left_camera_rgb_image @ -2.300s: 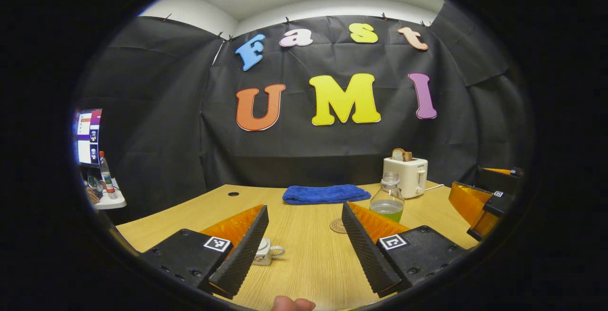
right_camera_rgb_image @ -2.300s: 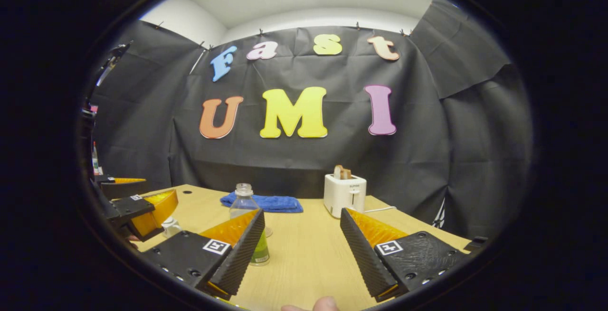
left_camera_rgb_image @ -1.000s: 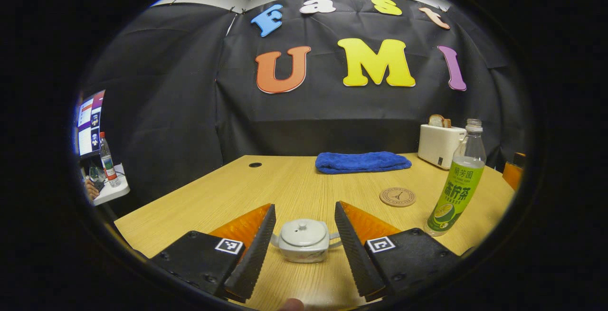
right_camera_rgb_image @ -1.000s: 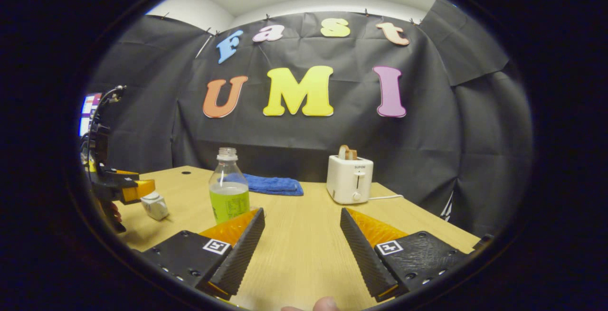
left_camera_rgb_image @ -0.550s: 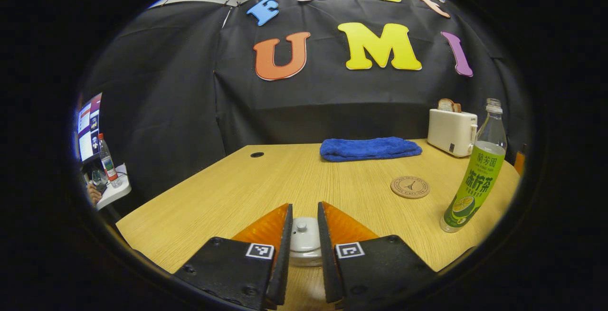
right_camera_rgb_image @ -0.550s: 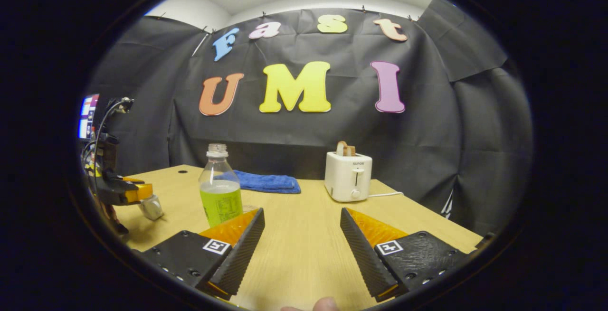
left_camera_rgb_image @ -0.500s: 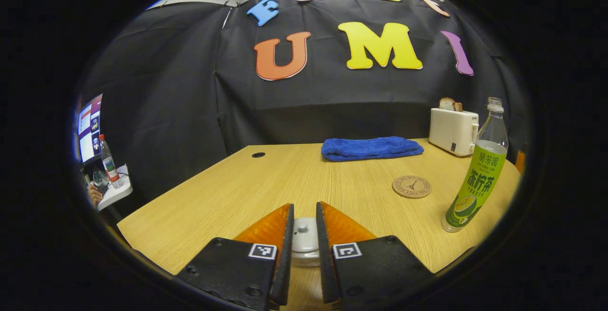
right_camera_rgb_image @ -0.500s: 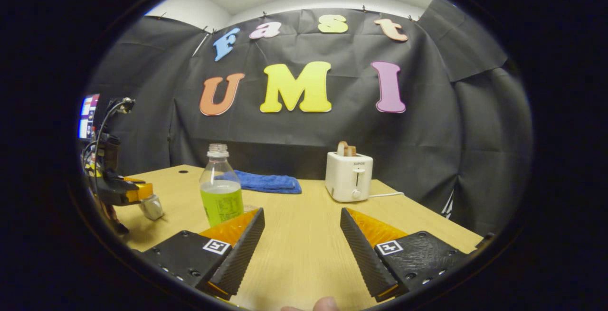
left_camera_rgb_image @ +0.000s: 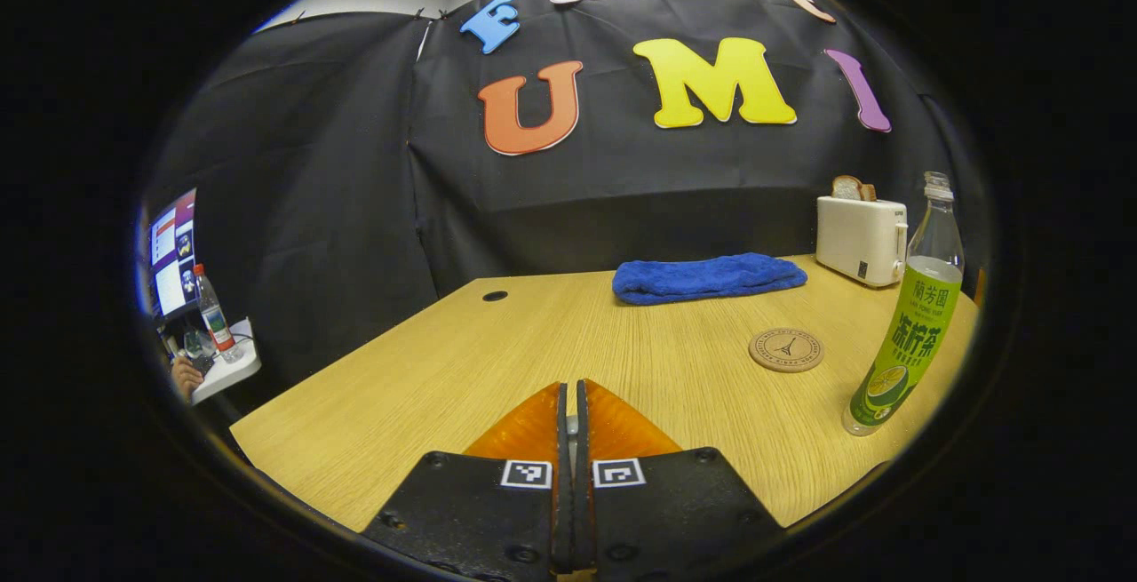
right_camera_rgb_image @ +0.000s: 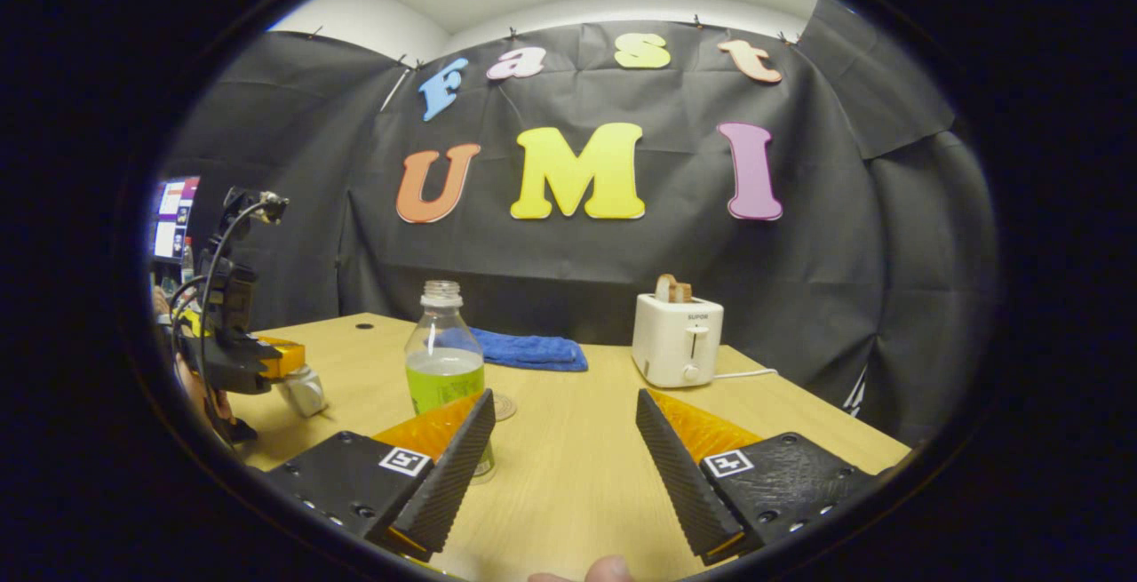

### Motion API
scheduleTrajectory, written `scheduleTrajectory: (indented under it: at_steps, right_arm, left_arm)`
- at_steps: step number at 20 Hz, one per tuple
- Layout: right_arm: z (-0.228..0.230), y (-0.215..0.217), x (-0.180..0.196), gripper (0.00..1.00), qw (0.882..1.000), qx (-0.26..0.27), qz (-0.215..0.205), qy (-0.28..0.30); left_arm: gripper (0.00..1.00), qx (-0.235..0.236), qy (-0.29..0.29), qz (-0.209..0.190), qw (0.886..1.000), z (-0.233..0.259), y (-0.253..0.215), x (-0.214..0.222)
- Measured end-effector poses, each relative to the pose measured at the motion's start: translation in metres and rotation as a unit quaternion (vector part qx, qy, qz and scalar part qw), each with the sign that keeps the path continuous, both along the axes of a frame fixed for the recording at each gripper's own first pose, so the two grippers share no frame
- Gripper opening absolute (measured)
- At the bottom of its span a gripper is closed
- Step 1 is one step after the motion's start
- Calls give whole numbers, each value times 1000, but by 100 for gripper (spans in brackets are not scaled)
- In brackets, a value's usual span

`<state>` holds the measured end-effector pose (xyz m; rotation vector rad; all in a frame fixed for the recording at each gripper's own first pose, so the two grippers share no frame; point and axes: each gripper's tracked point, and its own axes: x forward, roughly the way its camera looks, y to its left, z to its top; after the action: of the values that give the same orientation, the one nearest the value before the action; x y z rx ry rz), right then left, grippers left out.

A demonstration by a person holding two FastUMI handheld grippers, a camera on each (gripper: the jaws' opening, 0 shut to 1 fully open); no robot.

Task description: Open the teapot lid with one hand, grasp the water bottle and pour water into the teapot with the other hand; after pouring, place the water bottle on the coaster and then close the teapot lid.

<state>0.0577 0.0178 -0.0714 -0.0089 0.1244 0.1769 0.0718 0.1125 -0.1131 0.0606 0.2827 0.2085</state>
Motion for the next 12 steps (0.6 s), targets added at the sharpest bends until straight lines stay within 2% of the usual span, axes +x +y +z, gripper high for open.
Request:
scheduleTrajectory:
  at_steps: [3, 8, 12]
  right_arm:
    - [2, 6, -3, 95, 1000, 6, 14, 0]
    - [-2, 26, -10, 96, 999, 25, 40, 11]
    - [-13, 50, -10, 97, 997, 21, 61, 29]
  left_arm:
    - [3, 6, -20, -1, 1000, 16, 5, -3]
    - [3, -18, -55, -14, 998, 41, 5, -15]
    - [3, -39, -77, -35, 996, 55, -2, -30]
